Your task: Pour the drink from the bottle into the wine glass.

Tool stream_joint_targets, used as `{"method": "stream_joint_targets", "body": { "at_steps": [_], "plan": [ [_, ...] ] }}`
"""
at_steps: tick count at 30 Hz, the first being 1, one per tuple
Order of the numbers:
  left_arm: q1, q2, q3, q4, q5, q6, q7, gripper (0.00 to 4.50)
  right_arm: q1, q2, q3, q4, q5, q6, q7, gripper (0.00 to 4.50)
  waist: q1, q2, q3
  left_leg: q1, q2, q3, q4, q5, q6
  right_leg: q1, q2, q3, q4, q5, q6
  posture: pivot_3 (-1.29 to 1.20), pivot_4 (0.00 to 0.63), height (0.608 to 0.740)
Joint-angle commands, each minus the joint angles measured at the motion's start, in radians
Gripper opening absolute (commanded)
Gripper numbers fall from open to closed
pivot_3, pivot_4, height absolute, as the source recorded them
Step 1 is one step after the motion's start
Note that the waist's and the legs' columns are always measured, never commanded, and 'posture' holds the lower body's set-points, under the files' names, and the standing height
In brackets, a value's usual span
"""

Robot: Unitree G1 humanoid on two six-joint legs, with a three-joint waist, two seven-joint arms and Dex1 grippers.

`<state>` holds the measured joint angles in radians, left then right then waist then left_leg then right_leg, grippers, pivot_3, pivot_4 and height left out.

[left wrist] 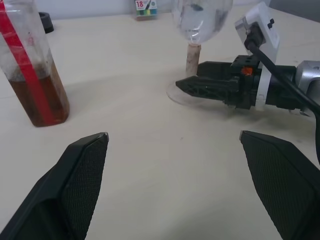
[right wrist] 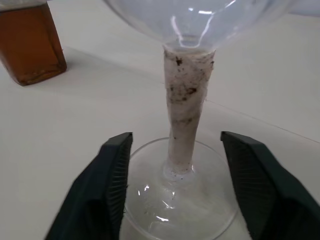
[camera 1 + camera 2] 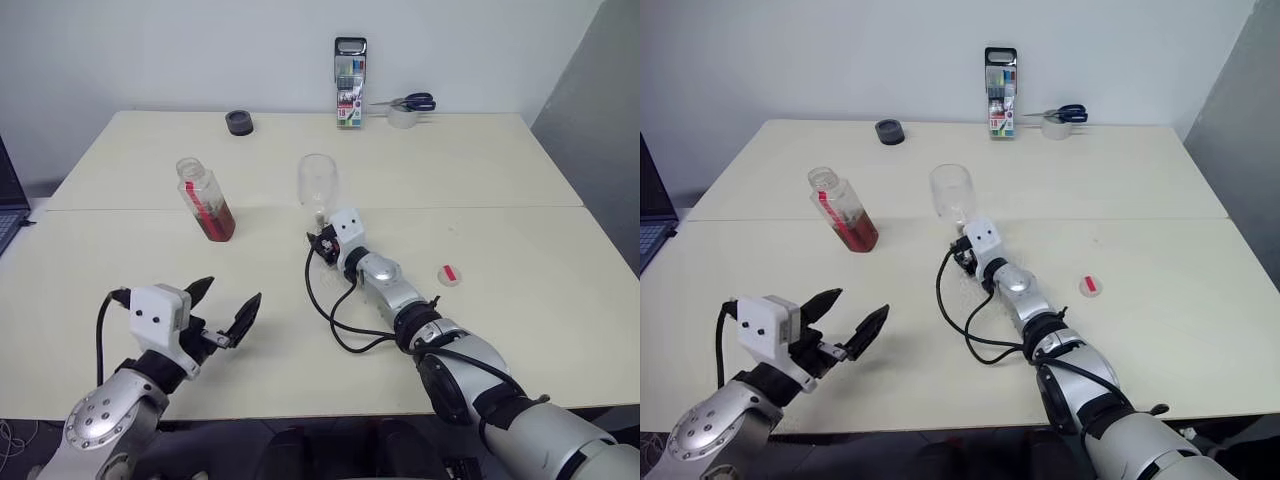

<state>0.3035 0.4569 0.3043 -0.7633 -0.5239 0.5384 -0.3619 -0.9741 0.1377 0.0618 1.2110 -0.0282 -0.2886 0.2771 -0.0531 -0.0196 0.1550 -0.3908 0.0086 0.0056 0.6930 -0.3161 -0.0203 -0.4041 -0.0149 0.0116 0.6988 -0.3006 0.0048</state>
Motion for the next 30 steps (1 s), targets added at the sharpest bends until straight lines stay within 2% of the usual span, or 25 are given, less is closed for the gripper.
{"method": "stream_joint_targets", "body": {
  "at_steps": [1, 2, 5, 7, 11, 15, 17, 20, 23, 30],
  "plan": [
    [-0.035, 0.01, -0.017, 0.012, 0.006, -0.001, -0.002, 4.5, -0.012, 0.04, -0.008, -0.05, 0.008, -0.025, 0.003, 4.17, 0.0, 0.0, 0.0, 0.0, 0.0, 0.0, 0.0, 0.0, 0.0, 0.0, 0.0, 0.0, 0.0, 0.0, 0.0, 0.0, 0.15, 0.74],
    [-0.055, 0.009, -0.025, 0.036, 0.015, -0.006, -0.001, 4.5, 0.01, 0.029, -0.005, -0.087, 0.011, -0.029, 0.016, 4.47, 0.0, 0.0, 0.0, 0.0, 0.0, 0.0, 0.0, 0.0, 0.0, 0.0, 0.0, 0.0, 0.0, 0.0, 0.0, 0.0, 0.15, 0.74],
    [-0.101, 0.003, -0.03, 0.092, 0.04, -0.024, 0.011, 4.5, 0.099, -0.016, 0.016, -0.246, 0.013, -0.02, 0.067, 4.47, 0.002, 0.0, 0.0, 0.0, 0.0, 0.0, 0.0, 0.0, 0.0, 0.0, 0.0, 0.0, 0.0, 0.0, 0.0, 0.0, 0.15, 0.74],
    [-0.134, -0.011, -0.017, 0.138, 0.055, -0.028, 0.036, 4.5, 0.219, -0.071, 0.038, -0.491, 0.021, 0.061, 0.123, 4.47, 0.006, 0.0, 0.0, -0.001, 0.0, -0.001, 0.0, 0.0, 0.0, 0.0, 0.0, -0.001, -0.001, 0.0, 0.0, 0.0, 0.15, 0.74],
    [-0.193, -0.036, 0.009, 0.22, 0.084, -0.036, 0.088, 4.5, 0.486, -0.196, 0.088, -1.1, 0.078, 0.388, 0.226, 4.47, 0.03, 0.0, 0.0, -0.005, -0.001, -0.003, 0.001, 0.0, 0.0, -0.001, -0.001, -0.003, -0.002, 0.0, 0.0, 0.0, 0.15, 0.74],
    [-0.249, -0.04, 0.016, 0.287, 0.13, -0.049, 0.135, 4.5, 0.673, -0.358, 0.099, -1.546, 0.146, 0.682, 0.289, 4.47, 0.028, 0.0, 0.0, -0.006, 0.0, -0.004, 0.001, -0.002, 0.003, -0.002, -0.002, -0.004, -0.002, 0.0, 0.0, 0.0, 0.15, 0.74],
    [-0.288, -0.035, 0.017, 0.33, 0.158, -0.056, 0.154, 4.5, 0.706, -0.432, 0.068, -1.709, 0.197, 0.81, 0.304, 4.47, 0.026, 0.0, 0.0, -0.005, 0.0, -0.005, 0.001, -0.002, 0.003, -0.001, -0.001, -0.005, -0.002, 0.0, 0.0, 0.0, 0.15, 0.74],
    [-0.35, -0.035, 0.022, 0.385, 0.18, -0.065, 0.173, 4.5, 0.678, -0.511, 0.018, -1.843, 0.275, 0.962, 0.314, 4.47, 0.02, 0.0, 0.0, -0.003, 0.0, -0.004, 0.001, -0.002, 0.003, -0.001, 0.0, -0.004, -0.001, 0.0, 0.0, 0.0, 0.15, 0.74],
    [-0.401, -0.03, 0.029, 0.422, 0.191, -0.072, 0.18, 4.5, 0.623, -0.545, -0.033, -1.914, 0.362, 1.096, 0.305, 4.47, 0.021, -0.001, 0.0, -0.003, 0.0, -0.005, 0.001, -0.002, 0.003, 0.0, 0.0, -0.004, -0.001, 0.0, 0.0, 0.0, 0.15, 0.74],
    [-0.469, -0.002, 0.033, 0.489, 0.212, -0.087, 0.161, 4.5, 0.57, -0.521, -0.104, -2.037, 0.524, 1.33, 0.212, 4.47, 0.025, -0.001, 0.0, -0.005, 0.0, -0.005, 0.001, -0.002, 0.003, -0.001, 0.0, -0.004, -0.003, 0.0, 0.0, 0.0, 0.15, 0.74]
  ]
}}
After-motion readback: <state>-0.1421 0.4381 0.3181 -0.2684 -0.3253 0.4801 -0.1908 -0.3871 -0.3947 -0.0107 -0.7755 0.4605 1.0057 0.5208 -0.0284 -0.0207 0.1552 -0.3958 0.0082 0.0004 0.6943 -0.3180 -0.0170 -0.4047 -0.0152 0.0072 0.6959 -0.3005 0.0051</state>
